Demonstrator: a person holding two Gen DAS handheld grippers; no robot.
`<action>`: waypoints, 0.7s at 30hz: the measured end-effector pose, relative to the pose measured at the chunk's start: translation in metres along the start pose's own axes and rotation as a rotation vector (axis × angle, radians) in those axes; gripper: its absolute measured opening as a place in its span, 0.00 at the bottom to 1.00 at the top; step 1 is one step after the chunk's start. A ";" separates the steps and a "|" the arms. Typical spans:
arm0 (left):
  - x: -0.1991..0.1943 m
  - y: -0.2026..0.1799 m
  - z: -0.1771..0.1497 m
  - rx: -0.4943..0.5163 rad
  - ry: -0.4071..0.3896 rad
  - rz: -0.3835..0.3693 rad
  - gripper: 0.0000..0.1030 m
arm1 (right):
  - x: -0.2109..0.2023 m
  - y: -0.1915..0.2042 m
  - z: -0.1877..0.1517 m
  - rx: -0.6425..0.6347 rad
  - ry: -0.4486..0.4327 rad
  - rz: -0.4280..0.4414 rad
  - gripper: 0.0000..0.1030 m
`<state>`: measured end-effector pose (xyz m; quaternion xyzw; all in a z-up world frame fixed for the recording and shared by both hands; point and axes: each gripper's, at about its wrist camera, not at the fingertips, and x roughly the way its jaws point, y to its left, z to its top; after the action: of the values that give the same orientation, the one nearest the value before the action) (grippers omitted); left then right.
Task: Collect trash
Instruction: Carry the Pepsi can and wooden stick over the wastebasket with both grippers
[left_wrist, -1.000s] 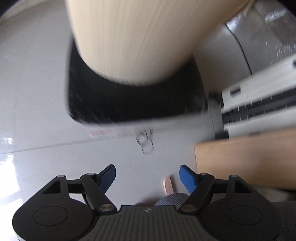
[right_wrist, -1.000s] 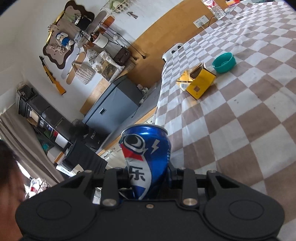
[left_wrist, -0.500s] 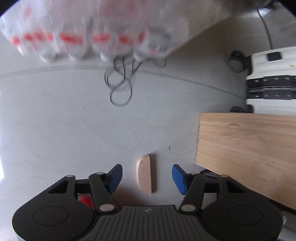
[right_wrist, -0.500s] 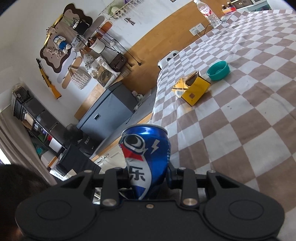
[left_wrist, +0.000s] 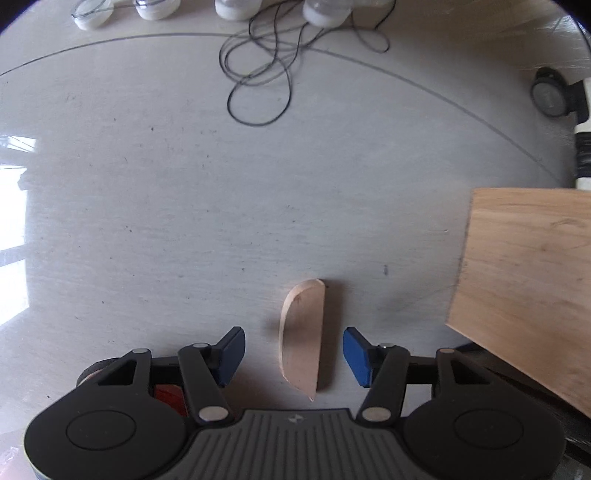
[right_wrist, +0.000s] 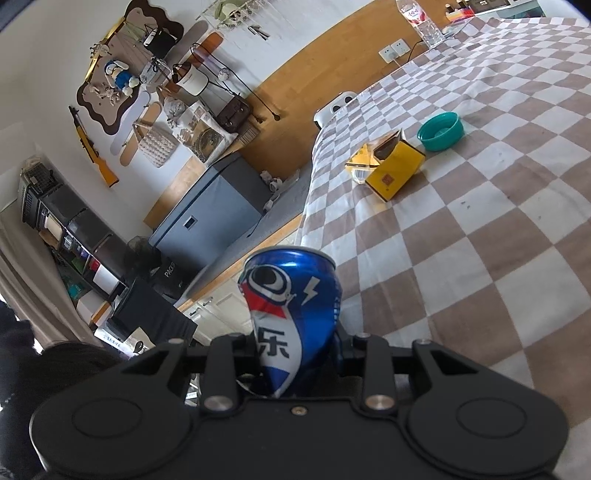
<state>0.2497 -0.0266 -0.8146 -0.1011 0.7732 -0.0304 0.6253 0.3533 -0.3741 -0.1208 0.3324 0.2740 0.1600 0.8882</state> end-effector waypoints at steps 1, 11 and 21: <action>0.004 -0.001 0.000 0.003 -0.002 0.013 0.57 | 0.000 0.000 0.000 0.001 0.000 0.000 0.32; 0.016 -0.035 -0.010 0.149 -0.004 0.174 0.27 | 0.001 -0.001 0.000 0.005 -0.001 0.002 0.32; -0.084 -0.030 0.022 0.164 -0.152 0.005 0.25 | 0.001 -0.001 0.000 0.007 -0.010 -0.007 0.32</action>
<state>0.2908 -0.0381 -0.7335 -0.0496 0.7188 -0.0841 0.6883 0.3537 -0.3746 -0.1218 0.3351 0.2712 0.1542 0.8890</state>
